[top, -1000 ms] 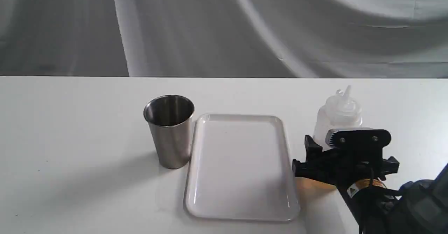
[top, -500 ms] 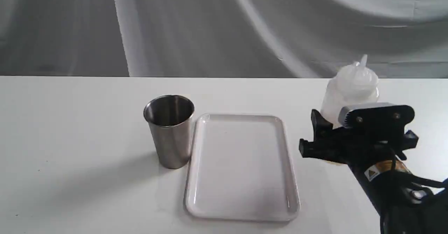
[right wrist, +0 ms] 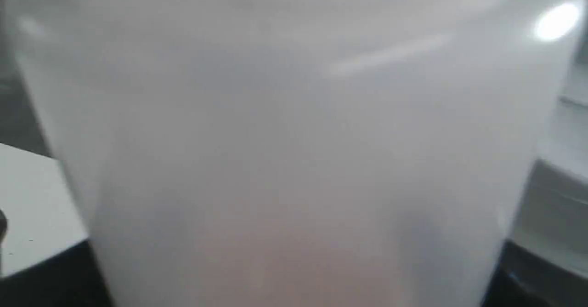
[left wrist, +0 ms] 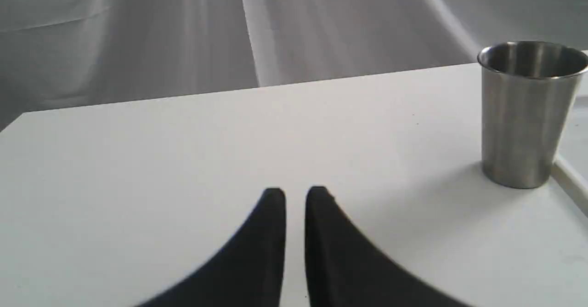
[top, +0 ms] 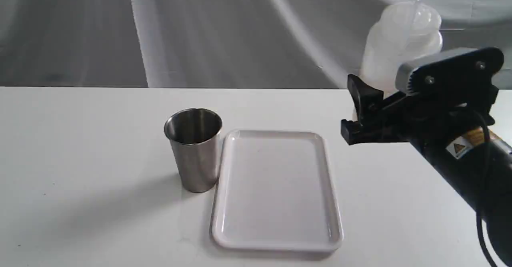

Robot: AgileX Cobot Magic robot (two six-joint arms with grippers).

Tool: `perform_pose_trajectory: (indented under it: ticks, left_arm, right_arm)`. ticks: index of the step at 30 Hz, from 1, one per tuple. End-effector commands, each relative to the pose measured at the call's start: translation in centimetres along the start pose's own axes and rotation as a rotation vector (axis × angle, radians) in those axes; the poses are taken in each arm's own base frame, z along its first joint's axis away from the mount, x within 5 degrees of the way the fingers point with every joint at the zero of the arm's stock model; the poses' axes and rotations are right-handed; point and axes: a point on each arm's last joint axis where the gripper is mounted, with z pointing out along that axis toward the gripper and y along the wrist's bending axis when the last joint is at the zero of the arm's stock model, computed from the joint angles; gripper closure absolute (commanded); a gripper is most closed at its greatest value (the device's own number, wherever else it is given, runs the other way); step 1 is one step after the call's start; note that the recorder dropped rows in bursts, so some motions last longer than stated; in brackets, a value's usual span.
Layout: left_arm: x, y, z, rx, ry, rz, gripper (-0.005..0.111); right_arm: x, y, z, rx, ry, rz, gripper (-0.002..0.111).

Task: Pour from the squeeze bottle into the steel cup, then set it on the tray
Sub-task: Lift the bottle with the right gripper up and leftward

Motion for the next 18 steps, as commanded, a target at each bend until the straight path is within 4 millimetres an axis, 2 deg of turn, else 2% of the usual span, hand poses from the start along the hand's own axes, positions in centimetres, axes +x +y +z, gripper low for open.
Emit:
perform_pose_trajectory:
  ticks: [1, 7, 14, 18]
  left_arm:
    - [0.1, 0.0, 0.0, 0.003, -0.008, 0.001, 0.098]
    - [0.1, 0.0, 0.0, 0.003, -0.008, 0.001, 0.098]
    - [0.1, 0.0, 0.0, 0.003, -0.008, 0.001, 0.098]
    - [0.1, 0.0, 0.0, 0.003, -0.008, 0.001, 0.098]
  right_arm:
    - [-3.0, 0.8, -0.1, -0.037, -0.047, -0.027, 0.108]
    - [-5.7, 2.3, -0.1, -0.066, -0.047, -0.086, 0.108]
    - [-9.0, 2.6, -0.1, 0.062, 0.041, -0.137, 0.108]
    - [-10.9, 3.1, -0.3, -0.005, 0.007, -0.207, 0.108]
